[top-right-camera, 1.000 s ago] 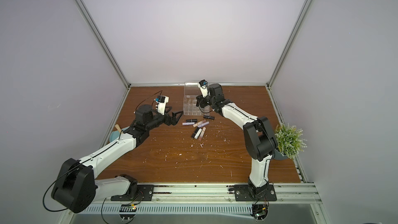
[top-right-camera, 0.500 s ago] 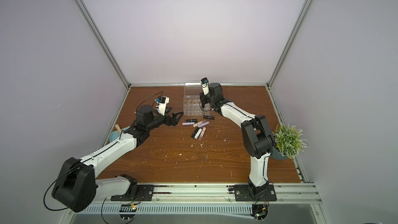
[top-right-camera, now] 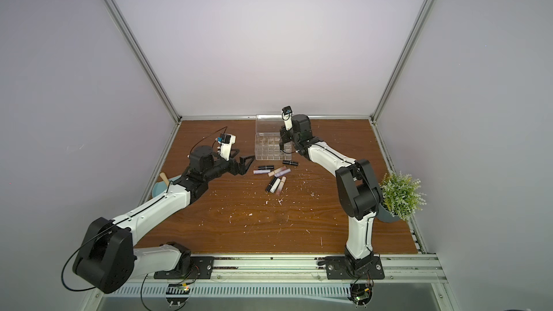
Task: Arrange the lipsticks in the organizer
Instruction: Place the lipstick in the storage box.
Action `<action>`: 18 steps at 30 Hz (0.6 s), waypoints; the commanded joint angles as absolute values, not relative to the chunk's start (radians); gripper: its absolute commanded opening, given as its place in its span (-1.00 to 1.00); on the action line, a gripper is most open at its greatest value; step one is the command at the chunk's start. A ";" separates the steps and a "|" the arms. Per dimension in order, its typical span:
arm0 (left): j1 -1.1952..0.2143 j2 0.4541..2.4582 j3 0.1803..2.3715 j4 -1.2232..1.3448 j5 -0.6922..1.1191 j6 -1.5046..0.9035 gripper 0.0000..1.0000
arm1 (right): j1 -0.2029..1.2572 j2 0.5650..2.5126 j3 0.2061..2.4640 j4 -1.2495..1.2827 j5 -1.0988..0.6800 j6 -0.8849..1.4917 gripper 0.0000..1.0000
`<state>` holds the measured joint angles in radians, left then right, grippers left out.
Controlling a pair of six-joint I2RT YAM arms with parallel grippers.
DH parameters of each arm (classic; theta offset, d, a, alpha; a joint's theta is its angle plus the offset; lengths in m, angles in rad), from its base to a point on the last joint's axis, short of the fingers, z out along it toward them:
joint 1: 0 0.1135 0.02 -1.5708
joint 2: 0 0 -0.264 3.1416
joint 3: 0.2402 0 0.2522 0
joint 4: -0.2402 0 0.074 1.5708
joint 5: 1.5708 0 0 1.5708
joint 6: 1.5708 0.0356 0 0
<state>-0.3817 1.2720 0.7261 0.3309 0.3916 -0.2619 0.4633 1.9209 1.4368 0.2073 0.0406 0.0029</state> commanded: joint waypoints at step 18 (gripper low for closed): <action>-0.391 1.298 0.726 0.343 0.416 -0.270 0.93 | 0.460 1.925 1.374 0.292 0.101 -0.033 -0.64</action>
